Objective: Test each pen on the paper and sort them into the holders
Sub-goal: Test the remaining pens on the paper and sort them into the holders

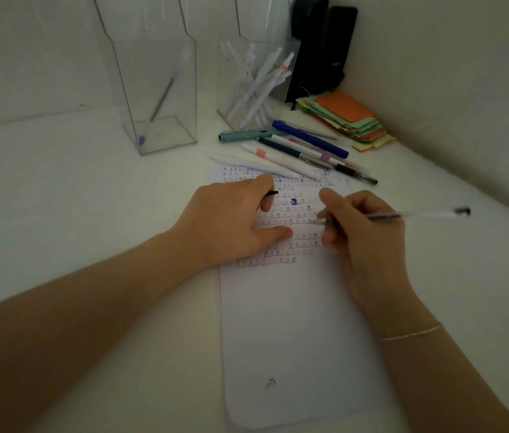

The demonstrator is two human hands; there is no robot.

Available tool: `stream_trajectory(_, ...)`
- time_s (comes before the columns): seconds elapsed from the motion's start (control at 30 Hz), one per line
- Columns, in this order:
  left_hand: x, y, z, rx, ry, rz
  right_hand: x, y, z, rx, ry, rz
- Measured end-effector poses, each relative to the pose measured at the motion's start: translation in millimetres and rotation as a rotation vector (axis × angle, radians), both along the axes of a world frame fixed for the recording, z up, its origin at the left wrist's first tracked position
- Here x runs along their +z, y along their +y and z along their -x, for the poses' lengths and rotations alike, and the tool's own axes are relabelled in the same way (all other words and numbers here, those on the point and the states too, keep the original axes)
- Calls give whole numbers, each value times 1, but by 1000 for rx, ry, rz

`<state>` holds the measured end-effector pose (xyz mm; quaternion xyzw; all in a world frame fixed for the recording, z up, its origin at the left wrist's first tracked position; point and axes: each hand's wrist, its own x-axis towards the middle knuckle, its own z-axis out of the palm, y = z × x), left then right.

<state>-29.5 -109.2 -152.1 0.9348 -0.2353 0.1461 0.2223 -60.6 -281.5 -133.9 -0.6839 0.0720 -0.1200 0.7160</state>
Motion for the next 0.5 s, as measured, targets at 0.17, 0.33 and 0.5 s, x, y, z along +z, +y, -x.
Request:
stream_trajectory(0.17, 0, 0, -3, -54, 89, 108, 4, 3, -1, 193, -5, -547)
stream_trajectory(0.33, -1, -1, -3, -89, 101, 112, 1, 6, -2, 188, -2, -345)
stream_trajectory(0.5, -1, -1, -2, -114, 70, 88, 0, 6, -1, 222, -11, -257)
